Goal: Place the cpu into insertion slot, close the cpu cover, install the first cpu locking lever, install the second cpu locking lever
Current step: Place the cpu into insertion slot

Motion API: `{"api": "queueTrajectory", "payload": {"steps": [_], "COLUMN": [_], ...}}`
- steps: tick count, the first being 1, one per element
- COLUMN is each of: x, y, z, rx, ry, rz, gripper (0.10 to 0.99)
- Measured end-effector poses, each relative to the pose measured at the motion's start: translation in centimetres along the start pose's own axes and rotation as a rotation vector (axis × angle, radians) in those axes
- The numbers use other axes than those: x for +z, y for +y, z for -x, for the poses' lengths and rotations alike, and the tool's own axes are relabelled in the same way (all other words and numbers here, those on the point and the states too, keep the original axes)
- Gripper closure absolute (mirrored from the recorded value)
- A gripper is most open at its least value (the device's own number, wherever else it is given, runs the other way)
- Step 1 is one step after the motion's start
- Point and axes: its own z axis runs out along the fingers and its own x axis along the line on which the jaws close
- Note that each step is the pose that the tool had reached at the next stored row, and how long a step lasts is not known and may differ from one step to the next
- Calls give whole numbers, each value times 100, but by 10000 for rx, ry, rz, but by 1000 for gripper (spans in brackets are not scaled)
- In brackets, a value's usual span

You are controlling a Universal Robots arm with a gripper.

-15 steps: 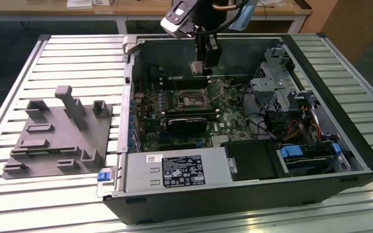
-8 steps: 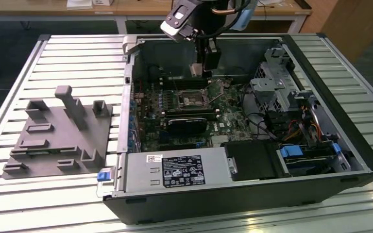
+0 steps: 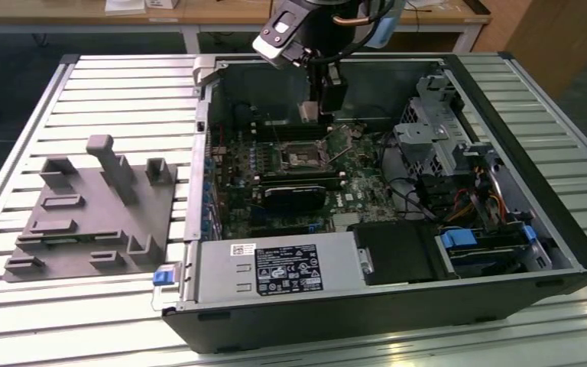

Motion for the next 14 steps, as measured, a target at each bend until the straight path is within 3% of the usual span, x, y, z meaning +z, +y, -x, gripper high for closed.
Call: {"api": "queueTrajectory", "payload": {"steps": [14], "x": [72], "y": [-5], "z": [-1], "rx": [0], "ry": [0], "rz": [0], "gripper": [545]}}
